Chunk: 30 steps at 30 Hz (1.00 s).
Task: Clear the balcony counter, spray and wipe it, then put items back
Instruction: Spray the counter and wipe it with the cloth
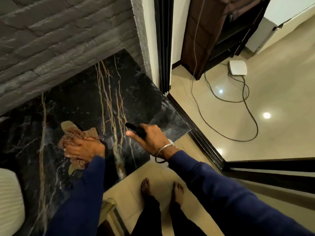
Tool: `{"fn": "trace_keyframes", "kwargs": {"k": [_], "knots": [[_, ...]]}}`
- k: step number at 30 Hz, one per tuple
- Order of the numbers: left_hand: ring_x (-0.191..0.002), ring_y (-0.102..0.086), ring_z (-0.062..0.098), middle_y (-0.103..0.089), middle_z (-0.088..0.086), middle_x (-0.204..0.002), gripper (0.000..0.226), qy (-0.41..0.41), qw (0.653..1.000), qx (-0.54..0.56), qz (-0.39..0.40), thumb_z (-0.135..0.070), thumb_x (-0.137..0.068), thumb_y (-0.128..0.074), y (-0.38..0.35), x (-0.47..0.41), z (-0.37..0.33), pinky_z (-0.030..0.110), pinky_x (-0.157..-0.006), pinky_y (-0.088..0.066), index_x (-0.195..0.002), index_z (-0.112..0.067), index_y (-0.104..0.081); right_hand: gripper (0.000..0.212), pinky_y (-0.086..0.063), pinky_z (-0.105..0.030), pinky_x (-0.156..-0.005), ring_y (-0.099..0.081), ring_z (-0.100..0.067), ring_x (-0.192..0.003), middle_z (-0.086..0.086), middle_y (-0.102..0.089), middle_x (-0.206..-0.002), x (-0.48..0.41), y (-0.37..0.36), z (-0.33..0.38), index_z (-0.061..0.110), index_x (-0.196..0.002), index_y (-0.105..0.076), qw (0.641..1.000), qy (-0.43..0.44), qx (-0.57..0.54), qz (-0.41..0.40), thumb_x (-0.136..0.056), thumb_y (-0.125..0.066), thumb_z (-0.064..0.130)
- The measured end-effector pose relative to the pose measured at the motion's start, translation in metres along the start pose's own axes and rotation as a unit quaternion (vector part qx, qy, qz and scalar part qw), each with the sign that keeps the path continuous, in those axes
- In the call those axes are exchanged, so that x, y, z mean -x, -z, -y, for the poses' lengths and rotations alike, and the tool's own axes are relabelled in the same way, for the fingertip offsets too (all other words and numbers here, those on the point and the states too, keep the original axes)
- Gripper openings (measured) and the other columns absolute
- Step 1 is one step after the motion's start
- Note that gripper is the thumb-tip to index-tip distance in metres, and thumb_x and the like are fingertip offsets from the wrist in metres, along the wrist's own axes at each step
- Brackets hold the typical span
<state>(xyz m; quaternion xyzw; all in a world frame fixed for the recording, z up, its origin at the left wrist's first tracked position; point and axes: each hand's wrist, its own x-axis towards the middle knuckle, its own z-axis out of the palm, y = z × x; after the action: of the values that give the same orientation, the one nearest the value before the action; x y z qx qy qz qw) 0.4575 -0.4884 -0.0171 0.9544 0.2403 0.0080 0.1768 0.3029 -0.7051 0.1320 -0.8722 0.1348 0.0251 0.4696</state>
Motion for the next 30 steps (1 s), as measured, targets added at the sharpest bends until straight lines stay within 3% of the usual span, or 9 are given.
{"fn": "trace_keyframes", "kwargs": {"k": [4,9,12,15,18,22,23,27,30], "knots": [[-0.147,-0.010,0.046,-0.017,0.027,-0.157,0.063,-0.082,0.996,0.019,0.030,-0.033,-0.092,-0.043,-0.010,0.033,-0.031,0.060,-0.120,-0.003,-0.150,-0.012,-0.028,0.062,-0.053,-0.041,-0.052,-0.058,-0.021,-0.054,-0.006,-0.062,-0.066,0.014,-0.001,-0.012,0.014,-0.081,-0.058,1.000,-0.010,0.010,-0.022,-0.083,-0.043,0.074],[-0.148,-0.002,0.044,-0.009,0.024,-0.160,0.058,-0.260,0.957,0.011,0.131,-0.030,-0.098,-0.045,-0.033,0.094,-0.112,0.058,-0.121,-0.002,-0.151,-0.017,-0.027,0.056,-0.050,-0.031,-0.051,-0.057,-0.015,-0.055,0.002,-0.060,-0.070,0.030,0.025,-0.038,0.018,-0.087,-0.058,0.992,-0.027,-0.042,-0.117,-0.084,-0.042,0.072],[-0.150,0.005,0.040,0.000,0.019,-0.163,0.068,-0.391,0.898,0.019,0.200,-0.034,-0.098,-0.050,-0.041,0.139,-0.155,0.058,-0.121,-0.004,-0.155,-0.020,-0.017,0.059,-0.042,-0.020,-0.045,-0.054,-0.012,-0.050,0.004,-0.058,-0.063,0.037,0.043,-0.055,0.015,-0.088,-0.064,0.984,-0.031,-0.022,-0.176,-0.086,-0.042,0.070],[-0.151,-0.009,0.033,-0.010,0.013,-0.163,0.076,-0.451,0.837,0.033,0.309,-0.023,-0.092,-0.062,-0.038,0.179,-0.166,0.053,-0.121,-0.012,-0.154,-0.012,-0.019,0.041,-0.039,-0.011,-0.051,-0.052,-0.004,-0.055,0.010,-0.056,-0.070,0.041,0.055,-0.065,0.016,-0.093,-0.063,0.980,-0.021,-0.005,-0.198,-0.091,-0.051,0.056],[-0.147,-0.022,0.031,-0.023,0.014,-0.159,0.063,-0.487,0.789,0.095,0.363,-0.041,-0.096,-0.038,-0.032,0.208,-0.158,0.046,-0.123,-0.012,-0.150,-0.012,-0.021,0.043,-0.047,-0.014,-0.064,-0.054,0.001,-0.069,0.012,-0.058,-0.085,0.045,0.060,-0.072,0.021,-0.102,-0.059,0.981,-0.010,-0.007,-0.192,-0.092,-0.046,0.061],[-0.149,-0.008,0.024,-0.013,0.008,-0.161,0.067,-0.706,0.660,-0.026,0.257,-0.033,-0.097,-0.048,-0.042,0.180,-0.163,0.042,-0.124,-0.005,-0.154,-0.015,-0.017,0.045,-0.051,-0.019,-0.073,-0.058,0.002,-0.082,0.015,-0.061,-0.098,0.055,0.060,-0.071,0.031,-0.118,-0.059,0.986,0.009,-0.019,-0.167,-0.093,-0.038,0.063],[-0.149,-0.007,0.027,-0.013,0.010,-0.161,0.063,-0.709,0.669,-0.002,0.223,-0.036,-0.097,-0.046,-0.044,0.168,-0.171,0.047,-0.124,-0.005,-0.153,-0.022,-0.020,0.039,-0.049,-0.017,-0.068,-0.059,0.002,-0.077,0.017,-0.061,-0.093,0.057,0.060,-0.068,0.034,-0.110,-0.061,0.986,0.005,-0.041,-0.160,-0.093,-0.040,0.062],[-0.150,-0.009,0.034,-0.017,0.014,-0.161,0.044,-0.558,0.818,0.028,0.136,-0.032,-0.103,-0.034,-0.075,0.082,-0.231,0.050,-0.124,-0.004,-0.147,-0.026,-0.037,0.036,-0.037,-0.014,-0.052,-0.053,-0.002,-0.059,0.011,-0.054,-0.065,0.060,0.055,-0.067,0.031,-0.076,-0.054,0.986,-0.014,-0.047,-0.157,-0.087,-0.049,0.065],[-0.151,-0.007,0.033,-0.019,0.016,-0.160,0.044,-0.513,0.852,0.022,0.099,-0.031,-0.103,-0.035,-0.088,0.036,-0.267,0.048,-0.124,-0.003,-0.145,-0.021,-0.040,0.047,-0.041,-0.016,-0.053,-0.054,-0.005,-0.062,0.008,-0.056,-0.068,0.051,0.054,-0.075,0.028,-0.080,-0.056,0.986,-0.029,-0.045,-0.161,-0.082,-0.044,0.073]]}}
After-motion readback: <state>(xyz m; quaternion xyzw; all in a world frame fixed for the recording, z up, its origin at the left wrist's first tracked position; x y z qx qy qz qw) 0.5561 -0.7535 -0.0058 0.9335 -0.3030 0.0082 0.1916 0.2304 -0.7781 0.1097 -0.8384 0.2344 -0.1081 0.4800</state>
